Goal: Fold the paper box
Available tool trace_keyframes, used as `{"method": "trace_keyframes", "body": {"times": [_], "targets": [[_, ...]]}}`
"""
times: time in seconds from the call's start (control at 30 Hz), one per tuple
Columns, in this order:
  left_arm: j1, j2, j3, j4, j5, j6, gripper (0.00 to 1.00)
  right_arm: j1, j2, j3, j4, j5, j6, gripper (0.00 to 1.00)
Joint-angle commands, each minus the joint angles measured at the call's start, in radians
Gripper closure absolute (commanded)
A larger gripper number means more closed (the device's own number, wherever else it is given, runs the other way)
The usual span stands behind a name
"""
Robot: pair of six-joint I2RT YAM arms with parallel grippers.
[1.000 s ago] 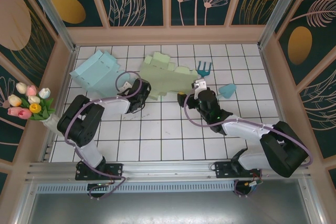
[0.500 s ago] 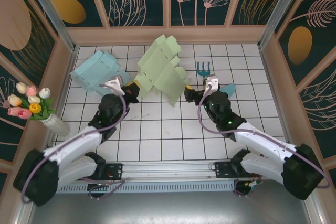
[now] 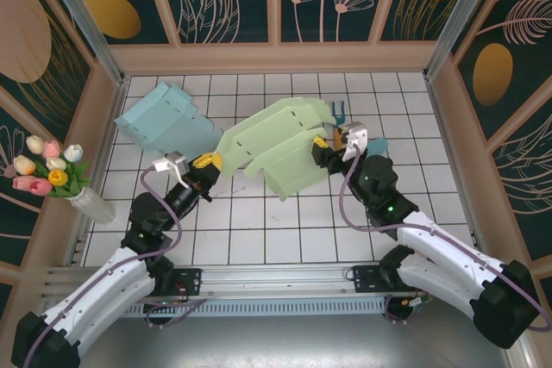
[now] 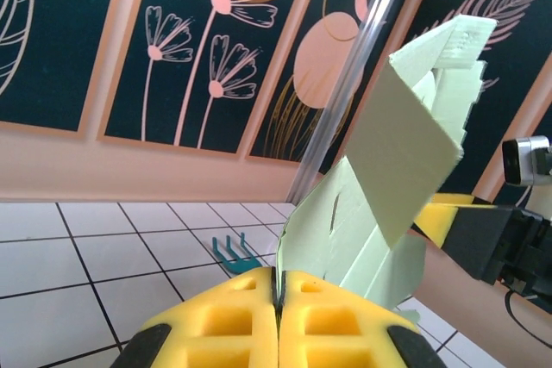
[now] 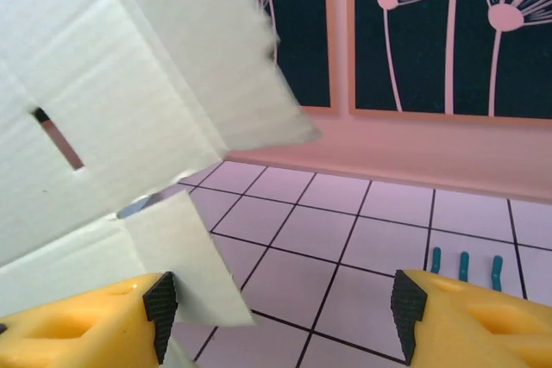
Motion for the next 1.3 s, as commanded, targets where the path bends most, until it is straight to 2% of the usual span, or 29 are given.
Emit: {"method": "trace_keyframes", "body": {"times": [0.0,0.3,0.4,0.67,0.9,1.0,1.03,1.13,1.2,1.27], "targets": [[-0.004,-0.006,-0.009,0.019,0.038,0.035,1.00,-0.009,-0.039,-0.011,0.055,-0.094,-0.040,0.34],[-0.004,-0.010,-0.018,0.045,0.080,0.042,1.00,-0.009,-0.103,-0.040,0.084,-0.150,-0.089,0.36],[-0.003,-0.010,-0.023,0.053,0.080,0.041,1.00,-0.009,-0.128,-0.055,0.090,-0.179,-0.094,0.42],[-0.004,-0.008,-0.016,0.046,0.073,0.038,1.00,-0.008,-0.145,-0.070,0.091,-0.268,-0.103,0.72],[-0.004,-0.007,-0.016,0.043,0.041,0.032,1.00,-0.009,-0.148,-0.090,0.112,-0.271,-0.069,1.00],[-0.004,-0.005,-0.005,0.034,0.003,0.015,1.00,-0.008,-0.141,-0.097,0.123,-0.228,-0.007,1.00],[-0.004,-0.005,0.002,0.026,-0.026,-0.001,0.96,-0.008,-0.138,-0.095,0.115,-0.200,0.027,1.00],[-0.004,-0.001,0.039,-0.049,-0.145,-0.046,0.54,-0.009,-0.125,-0.073,0.041,-0.055,0.169,1.00],[-0.004,0.005,0.074,-0.124,-0.233,-0.084,0.42,-0.011,-0.116,-0.047,-0.060,0.093,0.320,1.00],[-0.004,0.013,0.103,-0.197,-0.307,-0.124,0.39,-0.026,-0.111,-0.021,-0.156,0.165,0.453,1.00]]}}
